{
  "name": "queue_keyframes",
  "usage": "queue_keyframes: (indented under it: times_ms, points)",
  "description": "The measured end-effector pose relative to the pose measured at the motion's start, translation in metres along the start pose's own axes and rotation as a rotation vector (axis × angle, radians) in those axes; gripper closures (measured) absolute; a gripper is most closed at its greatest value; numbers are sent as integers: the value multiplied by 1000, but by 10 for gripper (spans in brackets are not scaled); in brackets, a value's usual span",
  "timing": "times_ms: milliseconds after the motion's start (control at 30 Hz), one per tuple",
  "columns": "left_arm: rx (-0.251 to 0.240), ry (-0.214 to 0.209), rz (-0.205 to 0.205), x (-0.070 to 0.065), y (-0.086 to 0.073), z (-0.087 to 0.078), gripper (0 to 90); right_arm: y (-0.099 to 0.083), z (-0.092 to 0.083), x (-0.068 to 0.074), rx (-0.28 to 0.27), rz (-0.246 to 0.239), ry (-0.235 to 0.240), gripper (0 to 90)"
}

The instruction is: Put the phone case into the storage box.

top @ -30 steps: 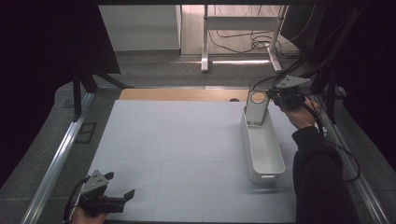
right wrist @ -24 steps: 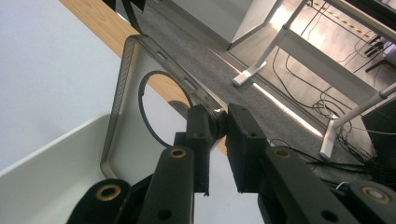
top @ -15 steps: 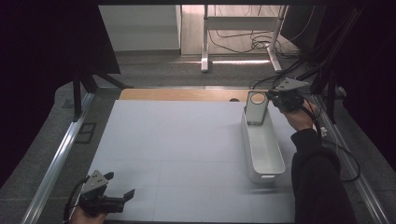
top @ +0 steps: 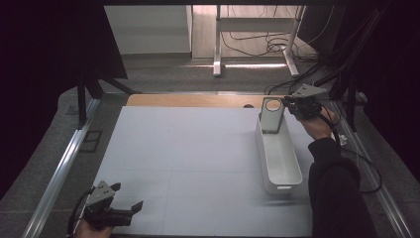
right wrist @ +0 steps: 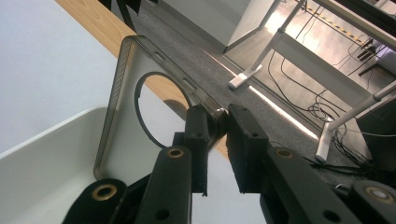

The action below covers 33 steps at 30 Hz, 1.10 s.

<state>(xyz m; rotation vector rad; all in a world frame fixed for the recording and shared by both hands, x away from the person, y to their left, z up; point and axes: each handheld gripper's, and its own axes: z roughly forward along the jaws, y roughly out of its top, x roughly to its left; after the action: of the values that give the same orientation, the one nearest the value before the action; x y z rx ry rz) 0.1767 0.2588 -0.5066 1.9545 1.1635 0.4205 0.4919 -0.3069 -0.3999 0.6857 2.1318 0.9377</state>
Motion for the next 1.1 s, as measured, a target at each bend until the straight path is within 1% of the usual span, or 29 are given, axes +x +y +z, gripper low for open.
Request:
queue_keyframes:
  times_ms: [67,267,367,467,500,567,633,667,800,833,900,1000,1067,1100]
  points:
    - [0,0,0,0,0,0,0,0,0,0,-1,1,-8,736]
    - [1,0,2,0,0,0,0,0,0,0,-1,2,-14,719]
    - [2,1,1,0,0,0,0,0,-1,0,0,5,-11,698]
    - [1,1,0,0,0,0,0,0,-1,1,-1,10,-7,664]
    - [1,1,0,0,0,0,0,0,-2,2,4,12,-7,640]
    - [0,2,0,0,0,0,0,0,-2,2,5,15,-2,632]
    - [-1,2,-2,0,0,0,0,0,-2,3,7,26,8,609]
    - [-2,2,-1,0,0,0,0,-1,-3,3,4,31,4,598]
    - [-4,3,1,0,0,-1,0,-4,-6,6,-1,66,18,558]
    - [-5,2,0,0,0,-1,0,-5,-7,8,2,84,18,528]
    - [-6,2,1,0,0,-1,0,-6,-9,9,9,98,30,491]
    - [-9,3,3,-1,0,-1,0,-8,-12,13,10,117,10,446]
    - [-14,3,3,-1,0,-2,0,-9,-15,14,4,137,6,409]
    - [-14,3,3,-1,0,-2,0,-9,-15,14,4,137,6,409]
